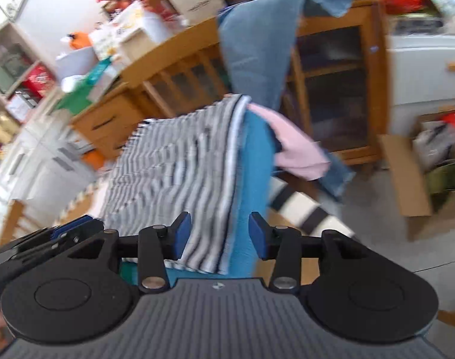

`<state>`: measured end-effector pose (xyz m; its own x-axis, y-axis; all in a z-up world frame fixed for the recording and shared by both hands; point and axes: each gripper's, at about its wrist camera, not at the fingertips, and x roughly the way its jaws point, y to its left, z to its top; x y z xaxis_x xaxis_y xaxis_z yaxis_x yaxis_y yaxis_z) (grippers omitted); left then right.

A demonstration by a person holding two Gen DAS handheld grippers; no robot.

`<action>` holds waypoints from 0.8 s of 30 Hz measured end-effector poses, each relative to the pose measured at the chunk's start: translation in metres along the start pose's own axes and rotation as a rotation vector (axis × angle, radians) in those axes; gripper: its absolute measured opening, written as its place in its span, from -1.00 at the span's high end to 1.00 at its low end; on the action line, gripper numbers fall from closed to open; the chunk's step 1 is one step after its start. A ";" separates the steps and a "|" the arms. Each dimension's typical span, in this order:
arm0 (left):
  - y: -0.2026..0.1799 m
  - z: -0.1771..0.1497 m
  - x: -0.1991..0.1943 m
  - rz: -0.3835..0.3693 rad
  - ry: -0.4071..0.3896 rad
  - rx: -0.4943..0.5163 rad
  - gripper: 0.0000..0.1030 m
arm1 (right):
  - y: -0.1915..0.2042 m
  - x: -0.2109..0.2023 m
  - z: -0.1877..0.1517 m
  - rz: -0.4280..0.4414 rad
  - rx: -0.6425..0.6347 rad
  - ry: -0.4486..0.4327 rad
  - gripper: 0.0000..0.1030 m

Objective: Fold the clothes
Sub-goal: 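Lift the folded striped sweater with both tools toward the teal-and-blue sweater, then lower the striped sweater onto the teal-and-blue sweater and open both tools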

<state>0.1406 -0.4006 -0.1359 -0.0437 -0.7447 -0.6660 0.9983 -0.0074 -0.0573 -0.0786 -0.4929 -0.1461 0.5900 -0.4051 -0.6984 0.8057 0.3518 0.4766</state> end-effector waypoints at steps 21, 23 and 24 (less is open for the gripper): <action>0.024 -0.004 0.001 -0.039 0.045 -0.103 0.33 | -0.017 -0.048 -0.045 -0.019 0.073 0.042 0.65; 0.014 0.000 -0.002 -0.042 0.030 -0.062 0.32 | 0.007 -0.066 -0.038 -0.015 -0.032 -0.061 0.64; 0.009 0.002 -0.004 -0.044 0.023 -0.041 0.31 | 0.021 -0.070 -0.034 -0.010 -0.088 -0.105 0.56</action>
<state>0.1499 -0.3987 -0.1324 -0.0886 -0.7287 -0.6790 0.9931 -0.0119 -0.1169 -0.1051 -0.4283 -0.1054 0.5876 -0.4939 -0.6409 0.8068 0.4177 0.4179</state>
